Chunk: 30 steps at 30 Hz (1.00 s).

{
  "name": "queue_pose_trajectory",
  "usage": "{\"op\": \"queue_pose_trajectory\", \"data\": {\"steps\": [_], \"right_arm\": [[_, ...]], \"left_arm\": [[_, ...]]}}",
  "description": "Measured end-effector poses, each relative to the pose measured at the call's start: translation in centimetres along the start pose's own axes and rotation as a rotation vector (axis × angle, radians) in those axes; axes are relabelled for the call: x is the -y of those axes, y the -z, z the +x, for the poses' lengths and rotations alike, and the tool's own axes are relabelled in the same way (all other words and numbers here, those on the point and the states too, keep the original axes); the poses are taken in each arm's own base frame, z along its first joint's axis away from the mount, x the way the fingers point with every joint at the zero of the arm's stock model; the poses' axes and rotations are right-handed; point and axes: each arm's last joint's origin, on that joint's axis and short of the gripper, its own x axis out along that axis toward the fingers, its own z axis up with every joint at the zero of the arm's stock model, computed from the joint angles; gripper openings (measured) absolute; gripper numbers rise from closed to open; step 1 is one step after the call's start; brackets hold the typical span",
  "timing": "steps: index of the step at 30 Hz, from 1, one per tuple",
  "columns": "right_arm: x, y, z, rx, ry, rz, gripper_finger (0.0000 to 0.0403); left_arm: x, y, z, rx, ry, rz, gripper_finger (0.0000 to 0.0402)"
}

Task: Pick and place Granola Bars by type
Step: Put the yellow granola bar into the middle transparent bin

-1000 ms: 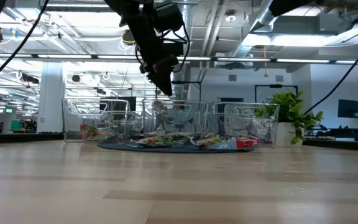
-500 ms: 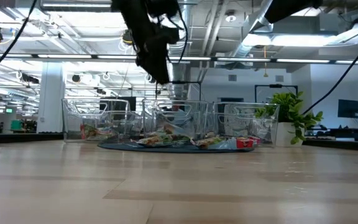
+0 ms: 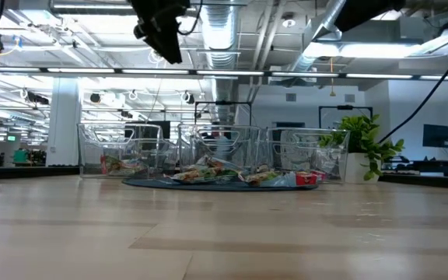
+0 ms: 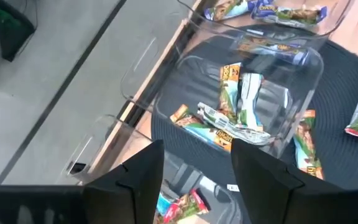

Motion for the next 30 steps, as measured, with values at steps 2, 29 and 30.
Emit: {"op": "queue_pose_trajectory", "data": {"steps": [2,29,30], "right_arm": [[0.1,-0.1,0.1,-0.002,0.006,0.007,0.012],[3.1,-2.9,1.7,0.021,-0.062,0.196,0.012],[3.2,-3.1,1.8,0.023,-0.067,0.188,0.012]], "left_arm": [[-0.2,0.1,-0.5,0.003,0.001,-0.01,0.0182],[2.4,9.7,1.9,-0.025,0.166,-0.005,0.0182],[2.7,10.0,2.0,0.01,0.208,-0.018,0.0182]]}}
